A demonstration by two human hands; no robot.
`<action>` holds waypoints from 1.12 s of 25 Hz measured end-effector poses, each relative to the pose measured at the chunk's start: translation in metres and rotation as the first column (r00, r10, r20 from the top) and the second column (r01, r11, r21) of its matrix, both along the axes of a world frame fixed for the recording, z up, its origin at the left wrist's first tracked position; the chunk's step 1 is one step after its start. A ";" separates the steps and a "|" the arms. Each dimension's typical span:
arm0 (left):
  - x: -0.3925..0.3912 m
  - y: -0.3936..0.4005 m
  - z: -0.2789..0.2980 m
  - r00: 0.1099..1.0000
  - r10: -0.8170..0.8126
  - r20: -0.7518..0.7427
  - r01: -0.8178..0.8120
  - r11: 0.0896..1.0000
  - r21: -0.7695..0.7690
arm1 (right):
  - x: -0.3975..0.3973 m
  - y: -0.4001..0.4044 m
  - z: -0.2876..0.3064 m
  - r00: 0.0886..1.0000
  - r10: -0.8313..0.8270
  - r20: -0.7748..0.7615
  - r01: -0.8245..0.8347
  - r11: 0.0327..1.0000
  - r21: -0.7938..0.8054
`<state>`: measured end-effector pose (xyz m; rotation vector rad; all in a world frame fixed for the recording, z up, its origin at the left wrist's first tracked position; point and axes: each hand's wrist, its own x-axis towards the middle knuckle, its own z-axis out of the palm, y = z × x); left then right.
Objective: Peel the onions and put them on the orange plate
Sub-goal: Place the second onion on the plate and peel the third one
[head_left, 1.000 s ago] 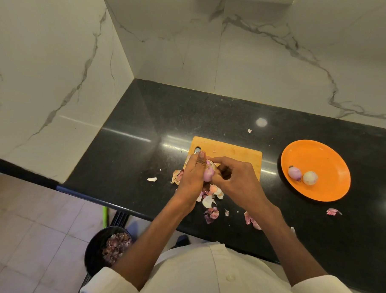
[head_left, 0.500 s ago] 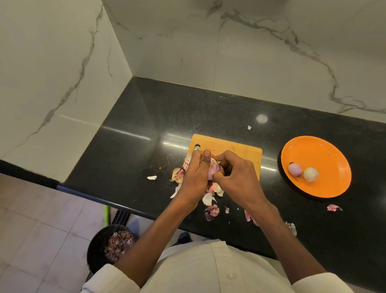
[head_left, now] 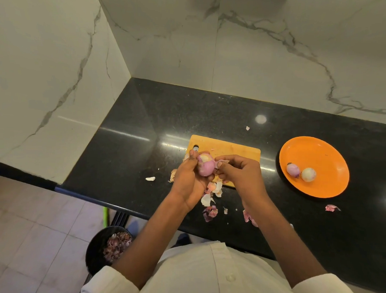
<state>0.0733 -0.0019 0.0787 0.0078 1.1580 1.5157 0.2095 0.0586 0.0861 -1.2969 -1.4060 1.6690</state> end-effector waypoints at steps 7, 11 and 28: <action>0.003 0.000 0.002 1.000 0.024 0.009 -0.023 0.995 -0.102 | -0.016 -0.010 -0.021 0.947 -0.278 -0.162 0.125 0.782 -0.610; -0.006 -0.003 -0.005 0.992 0.028 -0.119 -0.052 0.978 -0.202 | -0.011 -0.002 -0.039 0.967 -0.202 0.156 0.242 0.920 -0.308; -0.004 -0.002 -0.008 0.834 -0.234 -0.499 0.186 0.972 -0.145 | -0.012 -0.004 -0.007 0.921 0.181 0.344 -0.346 0.784 0.515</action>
